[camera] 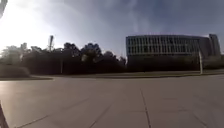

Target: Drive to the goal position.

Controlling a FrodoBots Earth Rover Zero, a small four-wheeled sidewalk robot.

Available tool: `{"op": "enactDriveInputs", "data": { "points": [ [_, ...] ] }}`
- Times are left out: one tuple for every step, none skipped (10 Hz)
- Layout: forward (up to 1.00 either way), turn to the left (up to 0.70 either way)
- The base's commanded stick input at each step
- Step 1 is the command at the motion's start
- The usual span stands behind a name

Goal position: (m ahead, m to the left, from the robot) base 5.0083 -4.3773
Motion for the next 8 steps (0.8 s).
{"op": "enactDriveInputs", "data": {
  "points": [
    [0.70, 0.04],
    [0.70, 0.14],
    [0.70, 0.35],
    [0.70, 0.29],
    [0.70, 0.12],
    [0.70, 0.00],
    [0.70, 0.00],
    [0.70, 0.00]
  ]
}}
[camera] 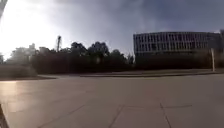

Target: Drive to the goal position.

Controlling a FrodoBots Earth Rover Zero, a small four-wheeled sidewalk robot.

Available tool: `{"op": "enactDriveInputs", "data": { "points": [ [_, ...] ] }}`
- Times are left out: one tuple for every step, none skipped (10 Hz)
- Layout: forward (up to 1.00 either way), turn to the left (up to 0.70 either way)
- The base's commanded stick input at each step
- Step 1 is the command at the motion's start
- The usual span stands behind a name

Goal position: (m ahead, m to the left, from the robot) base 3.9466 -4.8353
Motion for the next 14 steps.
{"op": "enactDriveInputs", "data": {
  "points": [
    [0.70, 0.00],
    [0.70, 0.00],
    [0.70, 0.00],
    [0.70, 0.00],
    [0.70, 0.00],
    [0.70, 0.00],
    [0.70, 0.00],
    [0.70, 0.00],
    [0.70, 0.00],
    [0.70, 0.00],
    [0.70, 0.00],
    [0.70, 0.00],
    [0.70, 0.00],
    [0.70, 0.00]
  ]
}}
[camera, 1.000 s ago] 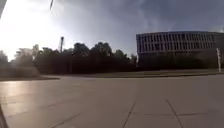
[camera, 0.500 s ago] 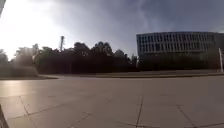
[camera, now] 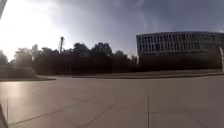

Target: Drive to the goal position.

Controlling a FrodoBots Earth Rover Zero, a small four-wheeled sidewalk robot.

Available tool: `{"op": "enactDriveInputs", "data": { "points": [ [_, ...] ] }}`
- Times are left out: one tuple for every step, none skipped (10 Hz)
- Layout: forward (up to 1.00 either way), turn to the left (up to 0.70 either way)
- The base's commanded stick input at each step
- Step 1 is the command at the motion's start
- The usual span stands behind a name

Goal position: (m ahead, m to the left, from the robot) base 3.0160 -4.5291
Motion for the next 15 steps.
{"op": "enactDriveInputs", "data": {
  "points": [
    [0.70, 0.00],
    [0.70, 0.00],
    [0.70, 0.17],
    [0.70, 0.35],
    [0.70, 0.35],
    [0.70, 0.35],
    [0.70, 0.35],
    [0.70, 0.17],
    [0.70, 0.00],
    [0.70, 0.00],
    [0.70, 0.00],
    [0.70, 0.00],
    [0.70, 0.00],
    [0.70, 0.00],
    [0.70, 0.00]
  ]
}}
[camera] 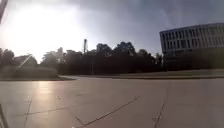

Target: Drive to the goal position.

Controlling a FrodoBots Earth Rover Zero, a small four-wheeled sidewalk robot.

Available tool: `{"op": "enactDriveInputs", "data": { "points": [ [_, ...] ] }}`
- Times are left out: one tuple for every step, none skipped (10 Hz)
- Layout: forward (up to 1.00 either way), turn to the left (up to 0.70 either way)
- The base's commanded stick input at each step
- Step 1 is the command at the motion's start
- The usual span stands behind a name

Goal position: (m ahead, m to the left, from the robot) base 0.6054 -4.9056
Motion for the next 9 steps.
{"op": "enactDriveInputs", "data": {
  "points": [
    [0.70, 0.00],
    [0.70, 0.00],
    [0.70, 0.00],
    [0.70, 0.00],
    [0.70, 0.00],
    [0.70, 0.00],
    [0.70, 0.00],
    [0.70, 0.00],
    [0.70, 0.00]
  ]
}}
